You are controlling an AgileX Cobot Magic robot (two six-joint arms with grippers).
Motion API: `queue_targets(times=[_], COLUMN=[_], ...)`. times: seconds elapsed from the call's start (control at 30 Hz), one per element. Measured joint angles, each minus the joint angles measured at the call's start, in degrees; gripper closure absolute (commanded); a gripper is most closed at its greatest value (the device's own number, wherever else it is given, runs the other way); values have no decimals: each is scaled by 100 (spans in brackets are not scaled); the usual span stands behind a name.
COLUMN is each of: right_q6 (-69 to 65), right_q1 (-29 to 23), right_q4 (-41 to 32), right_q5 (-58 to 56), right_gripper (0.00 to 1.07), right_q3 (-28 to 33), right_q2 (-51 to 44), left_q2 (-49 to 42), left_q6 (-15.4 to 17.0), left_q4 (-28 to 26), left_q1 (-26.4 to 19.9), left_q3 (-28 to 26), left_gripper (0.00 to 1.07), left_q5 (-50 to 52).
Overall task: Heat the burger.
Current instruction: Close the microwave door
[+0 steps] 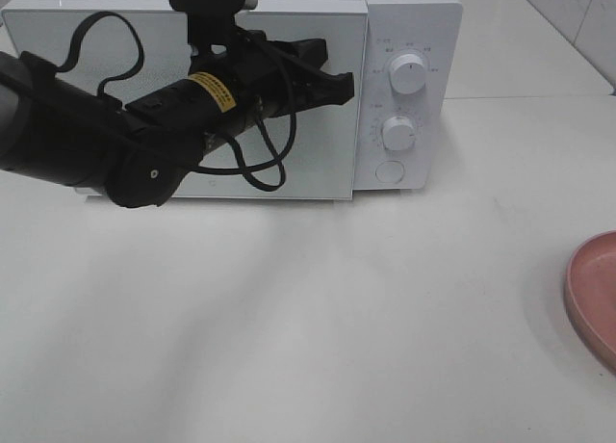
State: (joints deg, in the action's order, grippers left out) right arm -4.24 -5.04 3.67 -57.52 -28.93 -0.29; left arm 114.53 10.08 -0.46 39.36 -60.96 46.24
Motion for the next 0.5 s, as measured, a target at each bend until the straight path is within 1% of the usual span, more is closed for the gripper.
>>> queue_targets(times=[0.03,0.07,0.13,0.2,0.3,0.37,0.5], right_q6=[0,0,0,0,0,0,0], right_q1=[0,0,0,0,0,0,0], right_q4=[0,0,0,0,0,0,0], right_q5=[0,0,0,0,0,0,0], right_gripper=[32,32,32,32,32,32,32], right_q3=[0,0,0,0,0,0,0], right_q2=[0,0,0,0,0,0,0], left_q2=[0,74,109,258,292,367,372], left_q6=[0,-74,-92,-241,-269,-338,-367], left_q4=[0,46,46,97,115,46,46], left_q1=[0,11,17,46,57,0,-6], left_q3=[0,-160,-223,-533,-584,-762,-785], left_gripper=[107,107,107,107,107,107,107], left_q5=[0,-97,-138,-401,-418,-521,-584])
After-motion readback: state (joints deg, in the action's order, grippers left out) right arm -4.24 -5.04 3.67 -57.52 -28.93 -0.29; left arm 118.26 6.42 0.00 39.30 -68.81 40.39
